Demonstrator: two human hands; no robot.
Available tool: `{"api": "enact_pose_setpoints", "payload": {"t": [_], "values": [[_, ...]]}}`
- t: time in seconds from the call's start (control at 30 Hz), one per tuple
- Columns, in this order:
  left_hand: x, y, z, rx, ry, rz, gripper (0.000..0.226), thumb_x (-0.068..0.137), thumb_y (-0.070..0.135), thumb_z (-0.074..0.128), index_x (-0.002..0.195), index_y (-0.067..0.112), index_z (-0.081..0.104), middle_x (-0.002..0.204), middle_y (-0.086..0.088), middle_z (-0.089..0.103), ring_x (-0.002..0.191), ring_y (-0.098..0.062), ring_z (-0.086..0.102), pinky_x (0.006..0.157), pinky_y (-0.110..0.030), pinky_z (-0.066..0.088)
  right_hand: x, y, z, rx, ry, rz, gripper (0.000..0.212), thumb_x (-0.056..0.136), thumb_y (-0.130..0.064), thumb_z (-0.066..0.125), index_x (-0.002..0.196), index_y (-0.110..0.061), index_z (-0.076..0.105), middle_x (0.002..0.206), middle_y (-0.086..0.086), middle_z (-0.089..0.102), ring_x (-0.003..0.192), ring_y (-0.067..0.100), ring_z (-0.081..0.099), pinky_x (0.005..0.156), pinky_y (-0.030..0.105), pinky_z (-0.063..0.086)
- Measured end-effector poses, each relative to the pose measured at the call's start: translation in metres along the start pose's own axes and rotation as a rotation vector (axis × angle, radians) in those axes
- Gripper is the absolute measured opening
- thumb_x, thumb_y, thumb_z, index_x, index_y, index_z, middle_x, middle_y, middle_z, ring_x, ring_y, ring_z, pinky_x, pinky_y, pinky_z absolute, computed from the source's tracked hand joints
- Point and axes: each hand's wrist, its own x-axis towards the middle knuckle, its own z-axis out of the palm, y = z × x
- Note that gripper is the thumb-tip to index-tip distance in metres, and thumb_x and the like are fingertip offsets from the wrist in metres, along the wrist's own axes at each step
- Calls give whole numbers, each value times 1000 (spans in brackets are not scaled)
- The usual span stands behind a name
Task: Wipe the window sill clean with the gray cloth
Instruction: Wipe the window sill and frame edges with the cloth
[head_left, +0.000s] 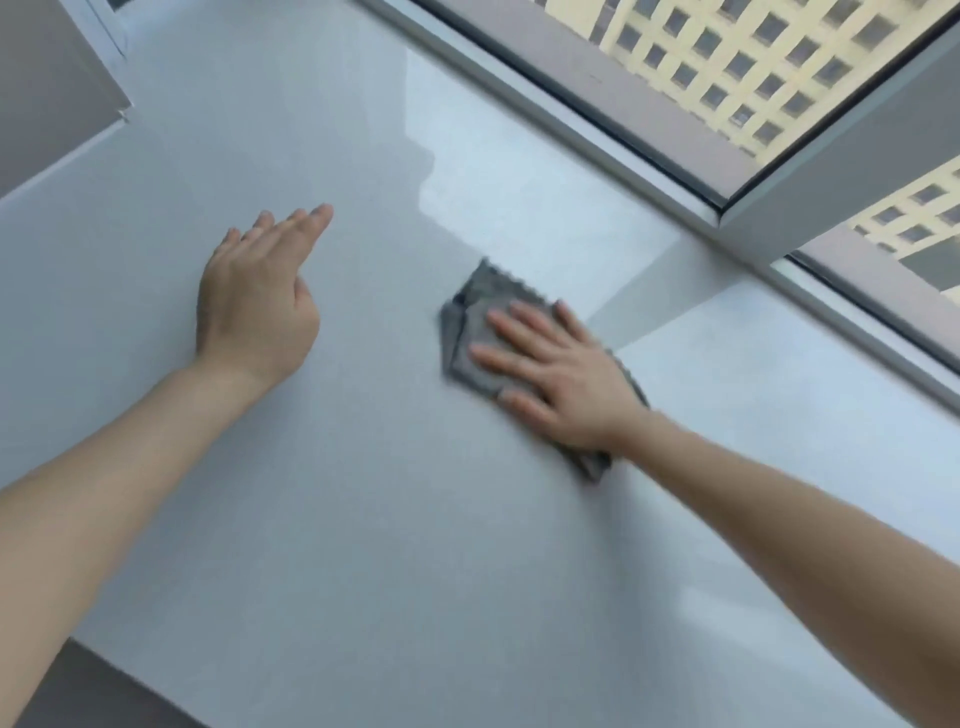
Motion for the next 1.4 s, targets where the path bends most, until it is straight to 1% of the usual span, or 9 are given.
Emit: {"api": "enact_pose_setpoints", "payload": {"t": [0.13,0.43,0.5,0.67,0.8,0.87,1.03,1.23,1.4], "values": [[9,8,11,38,-10,44,67,72,5,29,137,13,39,139,-19,45,131,-42,36,109,-50,23,37,88,-17,-11,31,423,48,96,-52,18,144,-46,18,158,-10,12,147,13,5,118,44,-2],[-18,-16,6,243,-316,-26,52,90,10,38,140,24,33,154,-6,22,141,-31,17,111,-53,12,24,70,-20,126,109,1078,51,98,-45,15,148,-38,9,160,1,-1,147,22,-6,114,57,-7],[-22,-23,-5,205,-299,-13,52,86,5,37,135,21,43,150,-6,33,138,-27,27,111,-53,13,66,44,-21,140,101,1012,52,98,-45,15,149,-36,8,160,4,-2,146,27,-7,112,61,-8],[-37,-36,-33,138,-29,-95,61,64,7,29,116,7,61,121,-21,61,108,-40,55,101,-50,33,103,-88,4,74,43,299,48,98,-45,21,146,-39,21,159,4,10,147,28,0,113,60,-5],[-59,-42,-44,130,18,-151,63,63,5,28,118,7,59,117,-23,62,104,-42,55,92,-41,39,-15,-190,31,105,-39,-291,46,97,-44,27,142,-38,36,156,6,23,146,32,10,112,63,4],[-71,-37,-47,114,1,-131,63,64,5,27,119,8,59,119,-21,62,106,-41,54,94,-40,38,-110,-208,37,105,-147,-407,45,98,-43,28,142,-40,34,157,3,22,146,31,10,113,62,6],[-101,-32,-44,85,-18,-34,57,70,-3,34,121,10,57,120,-18,62,107,-40,53,94,-41,37,-179,-141,31,61,-174,-433,41,99,-43,30,139,-43,38,153,-6,30,143,20,24,117,51,8],[-134,-28,-44,54,-7,-12,57,71,-5,33,121,8,56,118,-20,61,107,-40,52,93,-41,38,-34,-130,16,76,83,476,49,96,-48,15,145,-41,23,159,0,14,147,24,5,115,56,-1],[-149,-23,-50,37,-34,-43,57,73,-11,36,123,8,55,122,-19,60,110,-39,51,95,-40,37,-153,-245,44,63,-25,34,45,100,-44,21,145,-41,26,157,1,21,146,28,8,115,58,8]]}}
